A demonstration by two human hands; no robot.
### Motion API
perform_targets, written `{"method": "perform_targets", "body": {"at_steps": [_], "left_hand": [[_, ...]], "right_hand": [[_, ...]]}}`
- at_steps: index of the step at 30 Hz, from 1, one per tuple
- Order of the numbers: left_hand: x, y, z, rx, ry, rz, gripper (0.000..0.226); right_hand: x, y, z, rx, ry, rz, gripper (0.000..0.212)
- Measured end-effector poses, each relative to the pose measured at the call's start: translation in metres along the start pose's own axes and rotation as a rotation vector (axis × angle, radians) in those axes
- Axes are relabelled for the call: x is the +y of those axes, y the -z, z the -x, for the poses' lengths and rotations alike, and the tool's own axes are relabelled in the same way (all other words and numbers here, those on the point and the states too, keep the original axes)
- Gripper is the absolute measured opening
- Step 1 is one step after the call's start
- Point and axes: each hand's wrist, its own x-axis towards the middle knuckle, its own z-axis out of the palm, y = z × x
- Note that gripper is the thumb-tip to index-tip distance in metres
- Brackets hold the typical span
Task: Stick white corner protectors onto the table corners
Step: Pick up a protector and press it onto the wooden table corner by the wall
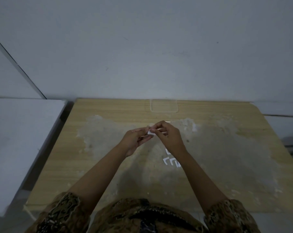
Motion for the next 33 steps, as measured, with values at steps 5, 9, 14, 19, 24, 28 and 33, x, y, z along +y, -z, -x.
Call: {"method": "perform_targets", "body": {"at_steps": [5,9,14,19,24,28,33], "left_hand": [[-0.009,0.005,-0.001,0.043,0.021,0.011,0.028],[-0.022,0.012,-0.002,0.109,0.070,0.017,0.030],[-0.032,0.017,-0.003,0.137,0.119,0.009,0.032],[-0.034,0.019,0.000,0.115,0.127,-0.020,0.031],[-0.031,0.023,0.004,0.129,0.122,0.015,0.029],[-0.026,0.031,0.008,0.143,0.139,0.083,0.029],[-0.018,0.040,0.010,0.170,0.153,0.167,0.016]], "right_hand": [[0.011,0.001,0.001,-0.031,-0.072,0.015,0.007],[0.033,0.008,0.005,-0.044,-0.189,0.047,0.010],[0.084,0.011,0.021,-0.019,-0.370,0.165,0.014],[0.112,0.003,0.033,-0.046,-0.477,0.245,0.022],[0.131,-0.009,0.032,-0.113,-0.566,0.333,0.021],[0.139,-0.009,0.032,-0.119,-0.589,0.521,0.027],[0.096,-0.016,0.017,-0.107,-0.397,0.160,0.022]]}}
